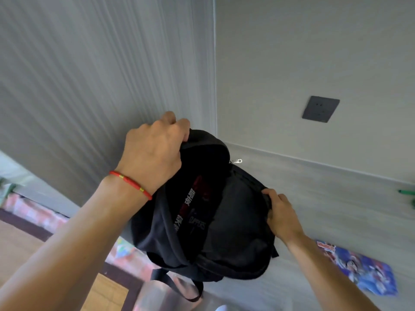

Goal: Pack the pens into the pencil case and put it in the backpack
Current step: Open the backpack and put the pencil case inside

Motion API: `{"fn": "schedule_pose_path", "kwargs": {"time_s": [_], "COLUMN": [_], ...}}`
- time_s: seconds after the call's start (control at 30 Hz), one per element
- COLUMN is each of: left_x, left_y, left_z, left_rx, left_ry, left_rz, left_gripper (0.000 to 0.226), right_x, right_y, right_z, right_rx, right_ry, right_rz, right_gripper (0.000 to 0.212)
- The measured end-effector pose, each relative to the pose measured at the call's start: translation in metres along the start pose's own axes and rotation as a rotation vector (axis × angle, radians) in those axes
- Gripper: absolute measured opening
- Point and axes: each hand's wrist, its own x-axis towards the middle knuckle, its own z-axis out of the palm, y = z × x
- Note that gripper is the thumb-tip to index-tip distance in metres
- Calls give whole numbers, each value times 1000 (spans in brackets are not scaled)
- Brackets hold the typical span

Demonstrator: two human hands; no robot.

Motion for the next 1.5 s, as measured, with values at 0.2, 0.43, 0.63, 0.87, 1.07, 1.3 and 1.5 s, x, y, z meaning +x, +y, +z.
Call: {"fn": "schedule_pose_path", "kwargs": {"time_s": [0.2, 0.43, 0.63, 0.87, 1.07, 1.3, 1.5], "left_x": [-3, -7, -23, -76, -106, -91, -92], "left_y": [-9, 14, 90, 129, 117, 105, 113], "left_z": [-2, -3, 9, 120, 165, 177, 175], "left_rx": [-15, -136, -254, -199, -76, -165, -126], "left_ry": [178, 109, 370, -194, -207, -364, -368], "left_rz": [-62, -98, -31, -404, -763, -826, -770], "left_gripper": [26, 23, 13, 41, 62, 56, 51], "right_x": [-8, -23, -31, -38, -33, -62, -49], "right_y": [-6, 15, 70, 114, 153, 222, 206], "right_z": [6, 3, -19, -28, -27, -21, -15], "right_rx": [-6, 65, 89, 55, -377, -624, -698], "right_ry": [-13, 146, 86, -141, -371, -279, -267], "right_rz": [22, -73, -145, -267, -119, 101, -51], "right_gripper": [63, 51, 40, 35, 60, 100, 87]}}
